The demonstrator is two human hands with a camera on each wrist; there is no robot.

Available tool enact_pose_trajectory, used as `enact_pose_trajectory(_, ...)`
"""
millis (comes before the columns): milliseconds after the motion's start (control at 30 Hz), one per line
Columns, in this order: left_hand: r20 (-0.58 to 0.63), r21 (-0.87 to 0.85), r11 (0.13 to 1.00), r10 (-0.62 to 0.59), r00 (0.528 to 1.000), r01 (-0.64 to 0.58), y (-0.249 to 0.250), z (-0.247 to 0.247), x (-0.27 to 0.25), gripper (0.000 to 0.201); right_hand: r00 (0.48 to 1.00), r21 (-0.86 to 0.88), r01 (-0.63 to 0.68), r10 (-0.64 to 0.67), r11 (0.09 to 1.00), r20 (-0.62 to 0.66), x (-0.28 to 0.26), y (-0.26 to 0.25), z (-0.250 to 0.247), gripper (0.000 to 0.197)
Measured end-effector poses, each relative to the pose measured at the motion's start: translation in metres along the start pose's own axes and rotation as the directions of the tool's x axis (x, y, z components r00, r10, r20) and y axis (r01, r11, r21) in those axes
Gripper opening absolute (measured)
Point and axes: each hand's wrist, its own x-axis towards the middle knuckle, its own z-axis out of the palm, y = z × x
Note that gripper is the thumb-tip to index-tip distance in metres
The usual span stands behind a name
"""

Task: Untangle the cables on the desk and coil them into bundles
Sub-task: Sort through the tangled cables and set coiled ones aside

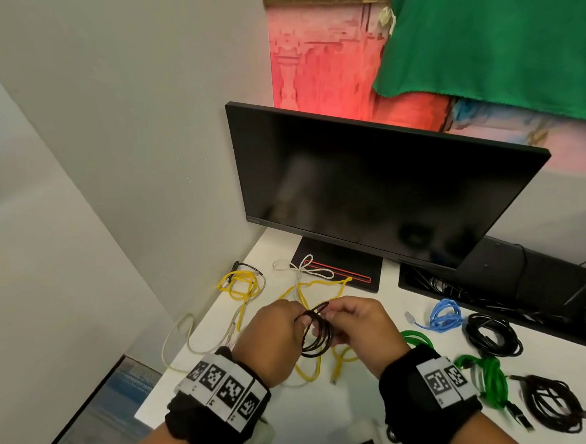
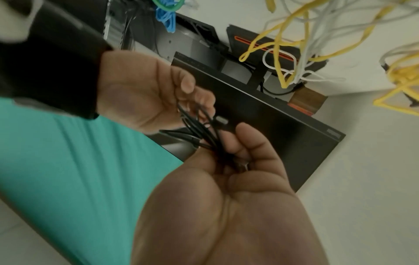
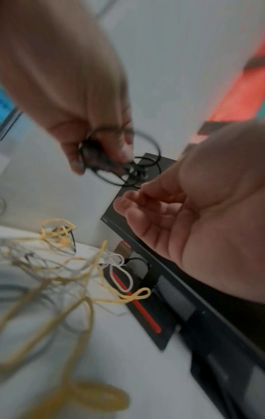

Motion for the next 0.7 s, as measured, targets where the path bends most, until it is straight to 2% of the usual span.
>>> enact_pose_trajectory(67,-0.024,0.044,0.999,0.019,1.0,-0.018,-0.001,0.002,0.0,0.024,0.996,0.073,-0.05,0.044,0.996,0.076,-0.001,-0.003,0.0,0.02)
enact_pose_trajectory(133,-0.018,0.078,0.996,0.04,0.999,-0.038,-0.002,0.003,0.0,0.026,0.988,0.02,-0.059,0.056,0.998,0.143,-0.002,-0.005,0.0,0.015)
enact_pose_trajectory(200,-0.006,0.11,0.993,0.048,0.999,-0.047,-0.002,0.003,-0.001,0.027,0.987,0.036,-0.091,0.085,0.995,0.137,-0.001,-0.004,0.001,0.011)
enact_pose_trajectory(300,-0.012,0.125,0.992,0.035,0.999,-0.034,0.001,0.003,0.001,0.028,0.991,0.065,-0.113,0.107,0.991,0.084,0.004,-0.001,0.003,0.024)
enact_pose_trajectory(400,-0.026,0.15,0.989,0.007,1.0,-0.003,0.003,0.003,0.003,0.029,0.991,0.029,-0.097,0.093,0.995,0.095,0.005,-0.001,0.007,0.033)
enact_pose_trajectory(533,0.01,0.141,0.99,-0.024,1.0,0.023,0.005,0.0,0.004,0.026,0.989,-0.056,0.015,-0.006,0.998,0.148,0.0,0.0,0.013,0.034)
enact_pose_trajectory(633,0.084,0.003,0.998,-0.068,0.994,0.068,0.003,-0.004,0.006,0.021,0.98,-0.204,0.151,-0.121,0.967,0.156,-0.004,0.0,0.011,0.027)
enact_pose_trajectory(700,0.117,-0.085,0.99,-0.106,0.987,0.116,0.0,-0.009,0.007,0.027,0.972,-0.273,0.226,-0.198,0.935,0.125,-0.004,-0.001,0.009,0.018)
